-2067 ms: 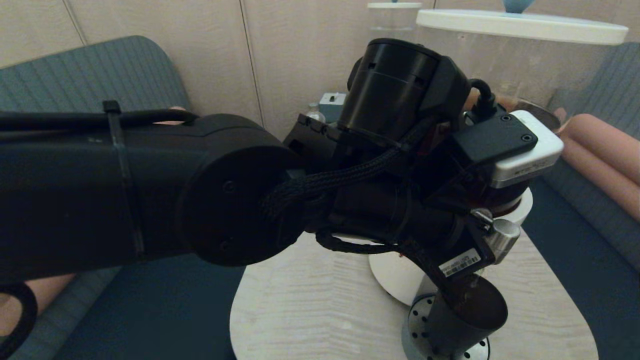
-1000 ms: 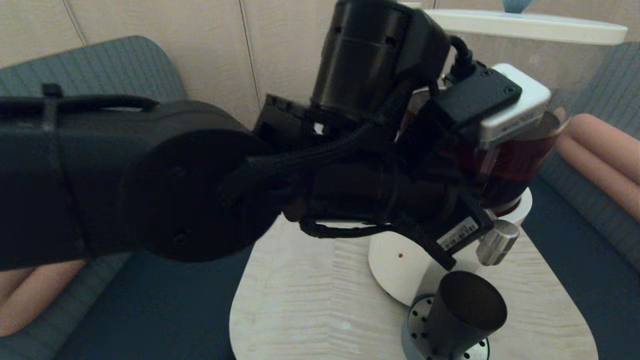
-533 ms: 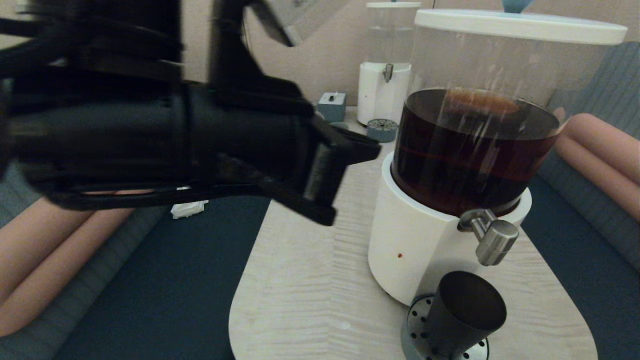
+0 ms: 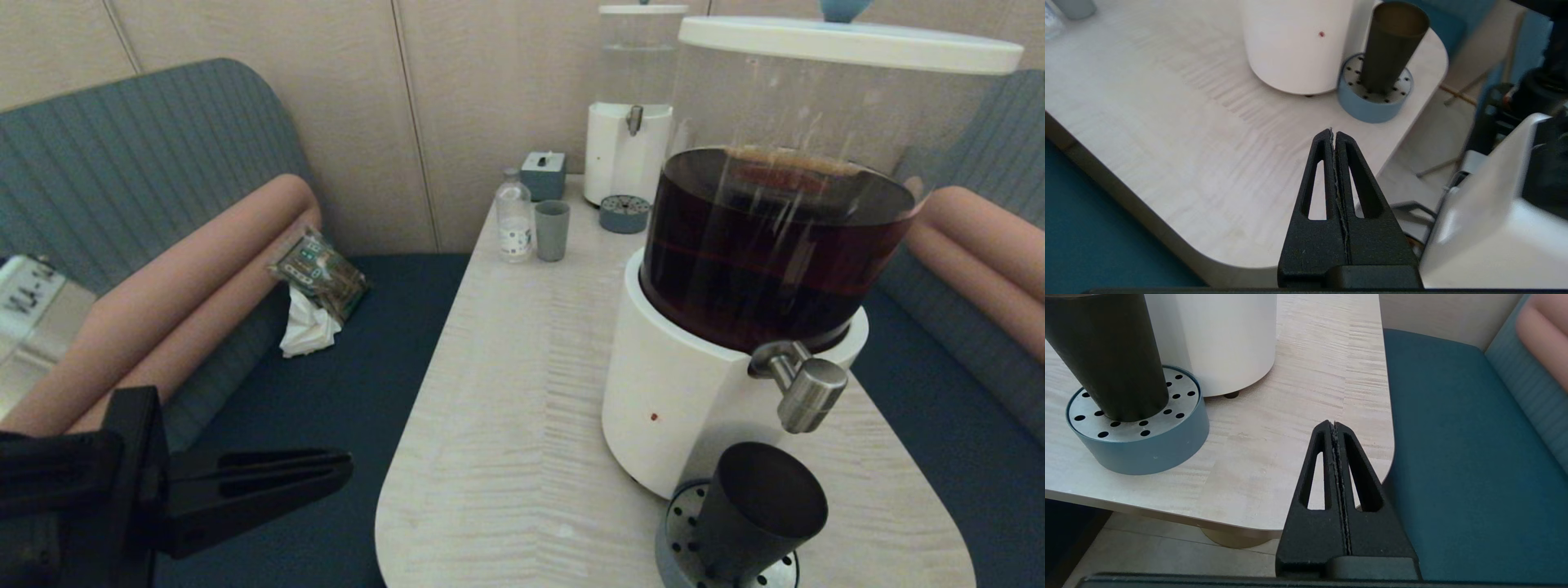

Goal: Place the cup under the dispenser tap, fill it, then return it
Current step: Place the cup next to the water dispenser

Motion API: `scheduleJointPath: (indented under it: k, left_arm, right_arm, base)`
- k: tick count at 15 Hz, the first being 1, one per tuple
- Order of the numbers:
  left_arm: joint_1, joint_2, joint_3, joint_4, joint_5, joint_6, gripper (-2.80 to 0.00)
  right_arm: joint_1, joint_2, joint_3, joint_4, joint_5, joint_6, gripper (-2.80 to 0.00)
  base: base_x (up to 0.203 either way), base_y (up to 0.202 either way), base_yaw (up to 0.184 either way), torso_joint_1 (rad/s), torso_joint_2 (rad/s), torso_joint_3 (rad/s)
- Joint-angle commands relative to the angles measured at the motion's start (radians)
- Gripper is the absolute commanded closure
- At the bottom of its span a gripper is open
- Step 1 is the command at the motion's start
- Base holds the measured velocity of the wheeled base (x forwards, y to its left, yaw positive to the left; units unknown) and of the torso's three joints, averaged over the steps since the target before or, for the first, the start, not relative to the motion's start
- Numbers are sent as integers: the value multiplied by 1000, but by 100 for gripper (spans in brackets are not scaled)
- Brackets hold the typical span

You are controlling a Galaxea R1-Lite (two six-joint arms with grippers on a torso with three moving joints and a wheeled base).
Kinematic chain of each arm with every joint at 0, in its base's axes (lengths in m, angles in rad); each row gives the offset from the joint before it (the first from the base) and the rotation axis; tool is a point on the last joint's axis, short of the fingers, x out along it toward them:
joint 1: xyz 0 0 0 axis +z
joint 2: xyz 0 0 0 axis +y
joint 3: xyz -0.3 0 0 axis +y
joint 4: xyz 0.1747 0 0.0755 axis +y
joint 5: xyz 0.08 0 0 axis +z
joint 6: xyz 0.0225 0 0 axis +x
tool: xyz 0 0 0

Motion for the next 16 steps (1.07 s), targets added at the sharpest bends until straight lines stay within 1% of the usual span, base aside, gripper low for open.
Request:
scheduleJointPath:
  k: [1, 3, 6, 9, 12, 13, 14, 16]
  left_arm:
    - [40, -2, 114, -179, -25, 2, 0]
    - [29, 88, 130, -295, -38, 1, 0]
    - [11, 234, 184, -521, -54, -6, 0]
    - [2, 391, 260, -735, -125, -9, 0]
    - [-60, 534, 310, -979, -151, -12, 0]
    - [-99, 546, 325, -1012, -153, -23, 0]
    - [-113, 550, 324, -1023, -154, -32, 0]
    - [-115, 557, 332, -1047, -154, -33, 0]
  right_arm:
    - [0, -5, 6, 0, 0, -1, 0]
    - [0, -6, 6, 0, 0, -1, 0]
    - [0, -5, 7, 0, 0, -1, 0]
    - [0, -5, 6, 0, 0, -1, 0]
    - [0, -7, 8, 0, 0, -1, 0]
    - [0, -5, 6, 0, 0, -1, 0]
    - [0, -5, 7, 0, 0, 0, 0]
    - [0, -5, 7, 0, 0, -1, 0]
  base:
    - [0, 0, 0, 0, 0, 0]
    - [0, 0, 0, 0, 0, 0]
    - [0, 0, 0, 0, 0, 0]
    - [0, 0, 0, 0, 0, 0]
    - [0, 0, 0, 0, 0, 0]
    - [0, 0, 0, 0, 0, 0]
    - [0, 0, 0, 0, 0, 0]
    - [0, 0, 0, 0, 0, 0]
